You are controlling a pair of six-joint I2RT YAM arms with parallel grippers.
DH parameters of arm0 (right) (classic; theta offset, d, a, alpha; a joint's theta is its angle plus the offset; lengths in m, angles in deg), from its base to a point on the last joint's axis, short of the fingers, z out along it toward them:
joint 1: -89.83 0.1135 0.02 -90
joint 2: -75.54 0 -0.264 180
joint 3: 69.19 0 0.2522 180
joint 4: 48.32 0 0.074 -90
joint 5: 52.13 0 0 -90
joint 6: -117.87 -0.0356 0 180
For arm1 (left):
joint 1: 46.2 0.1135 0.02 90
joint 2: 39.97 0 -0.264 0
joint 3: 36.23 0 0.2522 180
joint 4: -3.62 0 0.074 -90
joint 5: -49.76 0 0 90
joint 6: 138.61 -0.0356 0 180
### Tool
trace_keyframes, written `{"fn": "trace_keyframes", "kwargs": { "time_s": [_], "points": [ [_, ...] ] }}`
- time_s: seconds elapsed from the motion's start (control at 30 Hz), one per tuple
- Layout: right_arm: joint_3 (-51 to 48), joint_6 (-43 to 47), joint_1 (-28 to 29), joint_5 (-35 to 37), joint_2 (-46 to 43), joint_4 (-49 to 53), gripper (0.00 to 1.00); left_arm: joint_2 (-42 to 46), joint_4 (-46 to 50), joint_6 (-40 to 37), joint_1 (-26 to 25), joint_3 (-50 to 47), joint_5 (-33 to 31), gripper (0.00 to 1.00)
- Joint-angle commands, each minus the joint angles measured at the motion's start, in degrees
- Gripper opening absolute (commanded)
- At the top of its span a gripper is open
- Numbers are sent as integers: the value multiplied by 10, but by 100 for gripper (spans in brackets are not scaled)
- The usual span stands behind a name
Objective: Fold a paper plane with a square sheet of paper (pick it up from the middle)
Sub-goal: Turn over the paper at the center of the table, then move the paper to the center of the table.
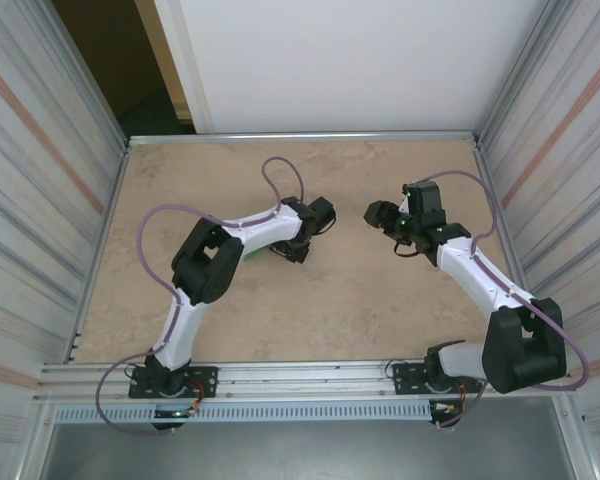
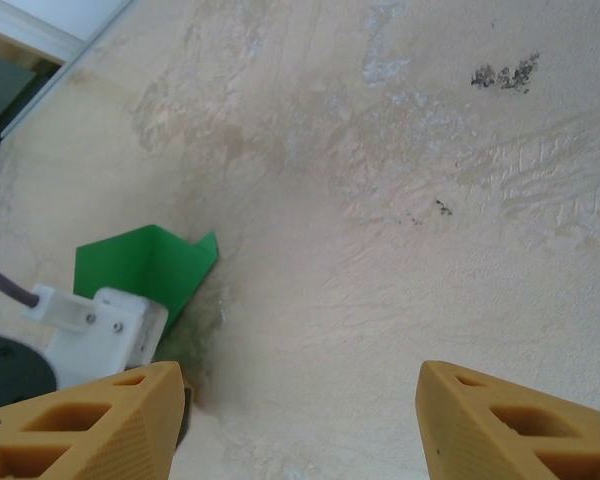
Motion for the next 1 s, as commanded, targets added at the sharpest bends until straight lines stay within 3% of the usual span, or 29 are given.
{"fn": "trace_keyframes", "kwargs": {
  "time_s": [0.0, 0.2, 0.37, 0.57, 0.97],
  "points": [
    [-11, -15, -3, -2, -2, -6, 63, 79, -47, 30, -5, -44, 134, 31],
    [-13, -19, -4, -10, 5, -19, 65, 187, -157, 47, 6, -136, 269, 39],
    [-22, -29, -3, -22, 7, -47, 67, 253, -253, 88, 80, -223, 353, 49],
    [-25, -30, 1, -26, 7, -50, 68, 259, -297, 99, 169, -278, 376, 54],
    [-11, -37, 17, -47, 46, -52, 68, 183, -337, 110, 216, -262, 365, 55]
  ]
}}
